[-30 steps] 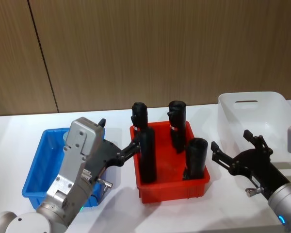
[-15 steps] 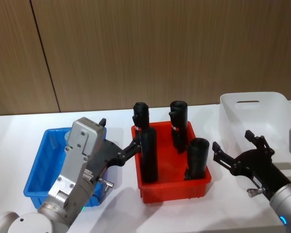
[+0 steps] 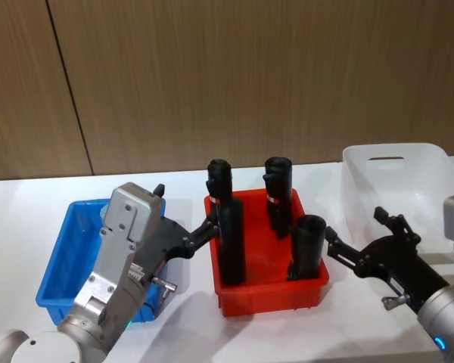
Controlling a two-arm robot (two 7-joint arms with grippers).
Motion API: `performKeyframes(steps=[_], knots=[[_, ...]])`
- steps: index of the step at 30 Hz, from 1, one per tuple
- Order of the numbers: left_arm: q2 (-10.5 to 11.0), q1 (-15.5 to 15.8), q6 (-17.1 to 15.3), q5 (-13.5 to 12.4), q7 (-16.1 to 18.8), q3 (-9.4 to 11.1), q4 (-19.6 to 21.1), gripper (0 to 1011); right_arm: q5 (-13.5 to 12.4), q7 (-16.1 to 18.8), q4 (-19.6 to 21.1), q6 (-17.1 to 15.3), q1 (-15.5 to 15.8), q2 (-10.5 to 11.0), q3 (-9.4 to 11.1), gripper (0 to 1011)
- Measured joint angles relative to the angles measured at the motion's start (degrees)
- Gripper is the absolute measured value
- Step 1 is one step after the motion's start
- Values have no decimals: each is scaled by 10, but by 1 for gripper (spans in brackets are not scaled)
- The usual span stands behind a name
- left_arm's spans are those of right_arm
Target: Pick the cotton swabs from the blue box and place them into the white box.
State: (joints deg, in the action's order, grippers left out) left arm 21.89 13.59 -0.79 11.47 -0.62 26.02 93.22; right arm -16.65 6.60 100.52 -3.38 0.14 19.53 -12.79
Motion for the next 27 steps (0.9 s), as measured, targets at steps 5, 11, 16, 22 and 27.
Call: performKeyframes(steps=[5,11,16,22,27], knots=[[0,0,0,0,0,0,0,1004,2,23,-10,-12,-8,1,0,1001],[0,0,0,0,0,0,0,1004,14,59,-35,-31,-30,-3,-2,1001],[0,0,0,0,0,0,0,1004,21,83,-57,-41,-47,-8,-5,1002],[0,0,0,0,0,0,0,1004,31,108,-88,-49,-72,-17,-8,1001],[0,0,0,0,0,0,-1,1004,40,123,-116,-52,-93,-25,-11,1001]])
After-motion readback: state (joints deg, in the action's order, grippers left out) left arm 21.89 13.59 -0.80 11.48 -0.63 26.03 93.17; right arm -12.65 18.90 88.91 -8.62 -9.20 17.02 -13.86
